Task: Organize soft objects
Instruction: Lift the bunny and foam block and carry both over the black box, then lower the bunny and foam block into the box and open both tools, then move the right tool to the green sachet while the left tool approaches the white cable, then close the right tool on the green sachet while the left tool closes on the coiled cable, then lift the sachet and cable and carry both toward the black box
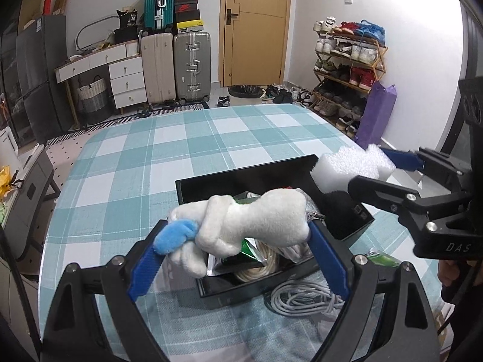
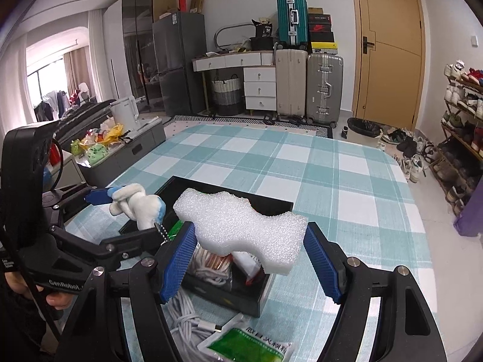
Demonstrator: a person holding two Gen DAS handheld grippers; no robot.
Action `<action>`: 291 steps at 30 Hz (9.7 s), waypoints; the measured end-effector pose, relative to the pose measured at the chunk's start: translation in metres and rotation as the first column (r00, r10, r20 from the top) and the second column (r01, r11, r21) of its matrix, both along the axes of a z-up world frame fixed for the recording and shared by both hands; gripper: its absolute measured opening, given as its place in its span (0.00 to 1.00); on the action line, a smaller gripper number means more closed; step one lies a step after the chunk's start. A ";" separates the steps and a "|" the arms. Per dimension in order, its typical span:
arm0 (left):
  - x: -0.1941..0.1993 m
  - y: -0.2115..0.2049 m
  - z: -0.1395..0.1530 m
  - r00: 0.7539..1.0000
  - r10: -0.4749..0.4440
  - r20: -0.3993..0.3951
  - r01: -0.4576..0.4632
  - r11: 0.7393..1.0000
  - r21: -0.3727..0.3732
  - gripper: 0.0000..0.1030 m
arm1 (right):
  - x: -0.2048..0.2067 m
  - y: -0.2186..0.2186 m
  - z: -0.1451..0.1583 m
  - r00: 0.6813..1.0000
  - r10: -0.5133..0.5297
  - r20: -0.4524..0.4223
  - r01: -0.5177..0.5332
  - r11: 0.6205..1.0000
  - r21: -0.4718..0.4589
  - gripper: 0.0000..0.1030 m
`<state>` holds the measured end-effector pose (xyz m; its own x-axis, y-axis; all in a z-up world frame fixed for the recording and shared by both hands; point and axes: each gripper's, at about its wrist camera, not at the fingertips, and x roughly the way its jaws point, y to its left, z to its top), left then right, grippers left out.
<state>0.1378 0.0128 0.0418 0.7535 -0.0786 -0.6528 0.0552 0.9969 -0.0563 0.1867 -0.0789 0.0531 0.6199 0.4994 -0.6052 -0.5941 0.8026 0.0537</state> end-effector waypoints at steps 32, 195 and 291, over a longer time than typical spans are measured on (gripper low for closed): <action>0.022 -0.012 -0.019 0.999 -0.040 -0.021 0.042 0.992 0.115 0.90 | 0.053 0.046 -0.030 0.995 0.090 -0.032 -0.093 0.993 -0.075 0.72; -0.046 -0.023 -0.058 0.991 -0.010 -0.136 -0.001 0.997 -0.079 1.00 | -0.030 -0.053 -0.085 0.971 0.108 -0.212 -0.150 0.969 -0.194 0.38; -0.065 -0.011 -0.062 0.988 -0.054 -0.145 0.028 0.984 -0.175 0.54 | -0.055 -0.036 -0.059 0.971 0.229 -0.067 -0.237 0.958 -0.160 0.13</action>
<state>0.0731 0.0021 -0.0200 0.6431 -0.2279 -0.7311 0.0737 0.9687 -0.2371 0.1317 -0.1146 -0.0060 0.4667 0.5168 -0.7178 -0.7658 0.6421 -0.0357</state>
